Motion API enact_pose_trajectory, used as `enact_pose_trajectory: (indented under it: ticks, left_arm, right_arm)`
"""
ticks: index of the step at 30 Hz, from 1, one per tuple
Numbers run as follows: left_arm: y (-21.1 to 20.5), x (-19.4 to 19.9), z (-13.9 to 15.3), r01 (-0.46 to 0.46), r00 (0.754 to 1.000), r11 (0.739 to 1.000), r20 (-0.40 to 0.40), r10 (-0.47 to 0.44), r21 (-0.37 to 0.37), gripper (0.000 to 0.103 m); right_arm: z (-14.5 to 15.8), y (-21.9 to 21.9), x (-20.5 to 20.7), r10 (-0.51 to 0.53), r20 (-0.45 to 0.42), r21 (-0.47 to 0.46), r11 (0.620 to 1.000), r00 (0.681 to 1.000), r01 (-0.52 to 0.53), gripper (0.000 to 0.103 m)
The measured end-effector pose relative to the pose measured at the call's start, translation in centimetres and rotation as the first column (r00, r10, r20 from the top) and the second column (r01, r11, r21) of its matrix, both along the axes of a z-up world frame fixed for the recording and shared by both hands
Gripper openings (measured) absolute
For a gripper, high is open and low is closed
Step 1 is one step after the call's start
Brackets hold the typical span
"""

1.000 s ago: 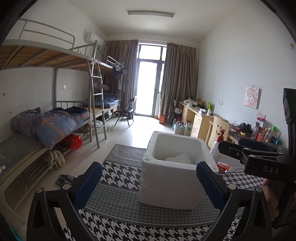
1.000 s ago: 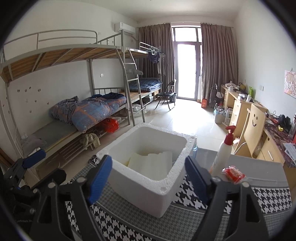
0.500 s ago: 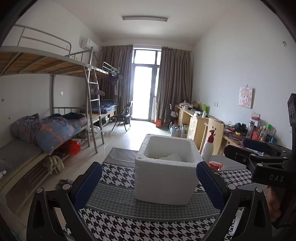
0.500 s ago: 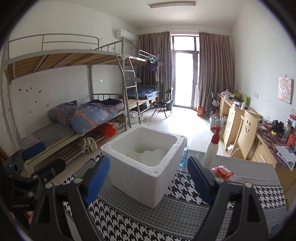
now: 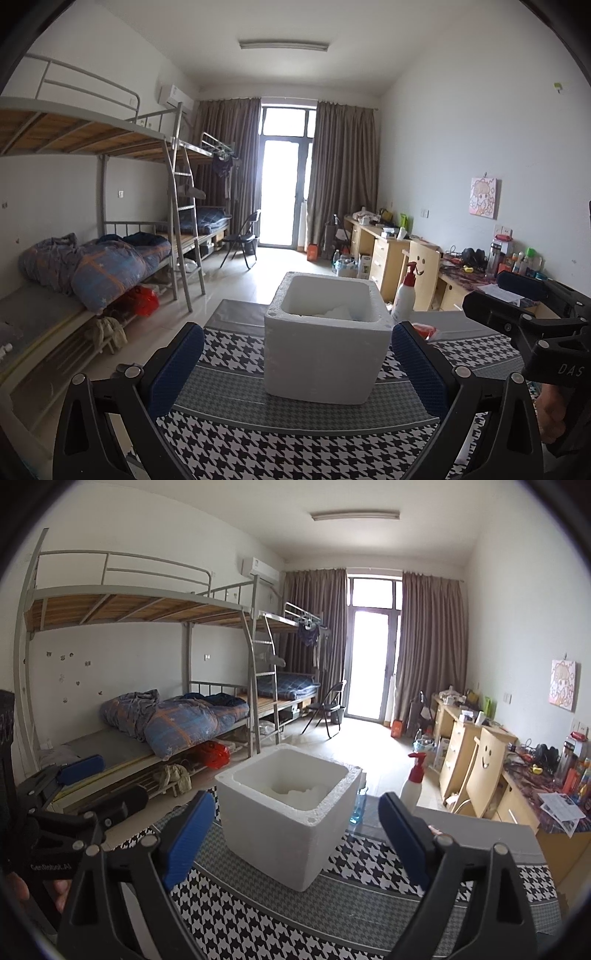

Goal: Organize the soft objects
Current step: 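Withdraw both open tools up and away from the foam box, then move both tools back over the floral packet and white stick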

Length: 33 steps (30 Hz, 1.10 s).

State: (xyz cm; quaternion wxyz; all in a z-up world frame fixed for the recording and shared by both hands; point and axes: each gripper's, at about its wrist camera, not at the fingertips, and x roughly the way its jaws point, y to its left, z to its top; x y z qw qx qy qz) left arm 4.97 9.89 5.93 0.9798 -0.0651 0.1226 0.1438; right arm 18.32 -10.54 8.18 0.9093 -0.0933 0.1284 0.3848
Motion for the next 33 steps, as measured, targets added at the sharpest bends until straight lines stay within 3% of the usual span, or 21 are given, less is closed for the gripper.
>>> enact_pose_trajectory:
  ticks: [20, 33]
  left_arm:
    - [-1.3, -2.0, -0.8, 0.054, 0.998, 0.999, 0.034, -0.054, 0.002, 0.102]
    - [-3.2, -2.0, -1.7, 0.148, 0.988, 0.989, 0.043, -0.148, 0.016, 0.102]
  right_arm:
    - [-1.3, -3.1, -2.2, -0.03, 0.007, 0.035, 0.999, 1.0, 0.03, 0.096]
    - [-2.5, -5.2, -3.5, -0.078, 0.002, 0.042, 0.996, 0.997, 0.078, 0.096]
